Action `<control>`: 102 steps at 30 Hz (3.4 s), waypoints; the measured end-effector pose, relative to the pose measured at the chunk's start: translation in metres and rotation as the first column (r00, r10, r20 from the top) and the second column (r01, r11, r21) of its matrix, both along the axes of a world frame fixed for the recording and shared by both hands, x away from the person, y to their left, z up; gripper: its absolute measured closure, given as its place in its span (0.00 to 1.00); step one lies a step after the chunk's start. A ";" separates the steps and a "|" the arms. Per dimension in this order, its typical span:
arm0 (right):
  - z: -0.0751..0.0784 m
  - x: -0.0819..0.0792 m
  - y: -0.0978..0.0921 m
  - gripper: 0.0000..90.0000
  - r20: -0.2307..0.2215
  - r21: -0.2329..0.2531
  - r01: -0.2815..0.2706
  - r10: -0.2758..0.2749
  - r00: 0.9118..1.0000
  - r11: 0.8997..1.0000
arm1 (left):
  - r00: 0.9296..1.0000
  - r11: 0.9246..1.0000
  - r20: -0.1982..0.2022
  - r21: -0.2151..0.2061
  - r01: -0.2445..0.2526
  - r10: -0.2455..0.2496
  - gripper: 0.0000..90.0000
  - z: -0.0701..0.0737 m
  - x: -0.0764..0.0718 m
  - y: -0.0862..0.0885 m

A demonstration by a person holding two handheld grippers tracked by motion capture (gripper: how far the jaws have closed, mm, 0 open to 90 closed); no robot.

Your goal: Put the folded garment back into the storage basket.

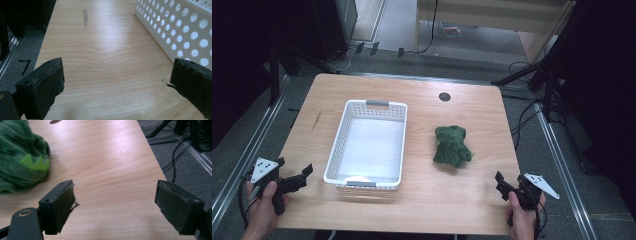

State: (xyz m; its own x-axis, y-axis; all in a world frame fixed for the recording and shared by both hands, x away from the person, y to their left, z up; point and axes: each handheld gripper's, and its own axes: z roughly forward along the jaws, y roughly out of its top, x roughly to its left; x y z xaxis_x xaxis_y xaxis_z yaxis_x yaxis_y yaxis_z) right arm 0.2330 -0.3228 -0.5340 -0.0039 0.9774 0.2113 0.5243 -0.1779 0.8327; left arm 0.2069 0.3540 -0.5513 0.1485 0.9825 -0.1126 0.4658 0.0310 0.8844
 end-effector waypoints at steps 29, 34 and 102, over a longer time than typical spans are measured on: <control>0.063 0.023 0.073 0.01 -0.092 -0.038 -0.134 0.130 0.987 0.990 | 1.000 1.000 -0.007 -0.016 0.004 -0.004 0.00 0.000 -0.001 0.001; 0.071 0.029 0.083 0.01 -0.099 -0.026 -0.159 0.155 0.983 0.987 | 1.000 1.000 -0.006 -0.015 0.006 -0.006 0.00 0.000 -0.001 0.001; 0.029 0.142 0.169 0.00 -0.390 -0.077 -0.194 0.149 0.909 0.978 | 1.000 1.000 -0.005 -0.021 0.011 -0.011 0.00 0.000 -0.002 0.002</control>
State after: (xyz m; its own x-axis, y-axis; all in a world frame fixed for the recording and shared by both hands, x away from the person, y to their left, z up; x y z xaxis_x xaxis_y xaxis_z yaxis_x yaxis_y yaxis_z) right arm 0.3749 -0.1536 -0.5049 -0.1148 0.9861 0.1200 0.8188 0.0256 0.5735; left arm 0.2049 0.3557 -0.5516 0.1590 0.9782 -0.1337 0.4706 0.0440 0.8812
